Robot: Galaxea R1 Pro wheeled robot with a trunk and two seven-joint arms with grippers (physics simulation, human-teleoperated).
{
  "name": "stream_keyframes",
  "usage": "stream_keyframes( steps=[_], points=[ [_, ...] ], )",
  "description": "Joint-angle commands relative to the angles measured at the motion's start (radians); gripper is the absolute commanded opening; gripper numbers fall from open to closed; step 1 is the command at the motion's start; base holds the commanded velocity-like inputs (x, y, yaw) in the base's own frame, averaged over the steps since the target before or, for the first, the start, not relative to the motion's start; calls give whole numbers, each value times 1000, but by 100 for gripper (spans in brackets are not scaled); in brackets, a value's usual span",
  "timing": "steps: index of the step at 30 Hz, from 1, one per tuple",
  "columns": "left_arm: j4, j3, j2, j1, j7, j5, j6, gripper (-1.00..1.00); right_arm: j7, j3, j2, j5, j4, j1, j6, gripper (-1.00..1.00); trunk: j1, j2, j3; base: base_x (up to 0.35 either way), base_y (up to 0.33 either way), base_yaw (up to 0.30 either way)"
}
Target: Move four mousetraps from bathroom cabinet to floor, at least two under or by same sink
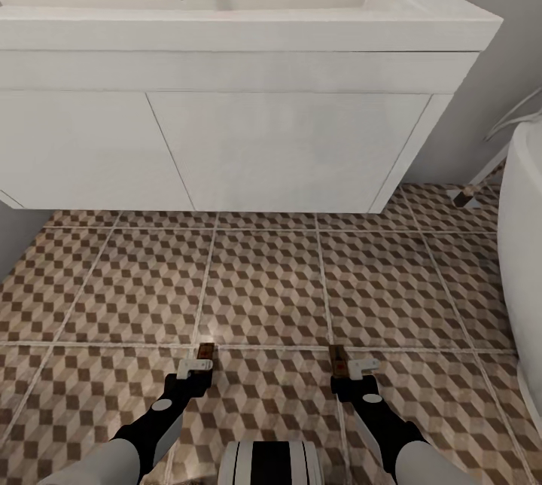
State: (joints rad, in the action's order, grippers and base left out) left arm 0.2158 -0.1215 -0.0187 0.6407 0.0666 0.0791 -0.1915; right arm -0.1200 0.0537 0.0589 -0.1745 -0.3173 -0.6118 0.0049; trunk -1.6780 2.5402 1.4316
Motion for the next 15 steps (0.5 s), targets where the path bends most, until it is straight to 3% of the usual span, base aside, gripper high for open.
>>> stream_keyframes(
  steps=[1,15],
  points=[
    [-1,-9,0,1,8,7,-4,-100,2,6,1,-7,0,0,0,-100,0,0,1,0,0,0],
    [4,-18,1,1,20,-1,0,-100,0,8,1,-6,-8,0,-1,-100,0,0,1,0,0,0]
  ],
)
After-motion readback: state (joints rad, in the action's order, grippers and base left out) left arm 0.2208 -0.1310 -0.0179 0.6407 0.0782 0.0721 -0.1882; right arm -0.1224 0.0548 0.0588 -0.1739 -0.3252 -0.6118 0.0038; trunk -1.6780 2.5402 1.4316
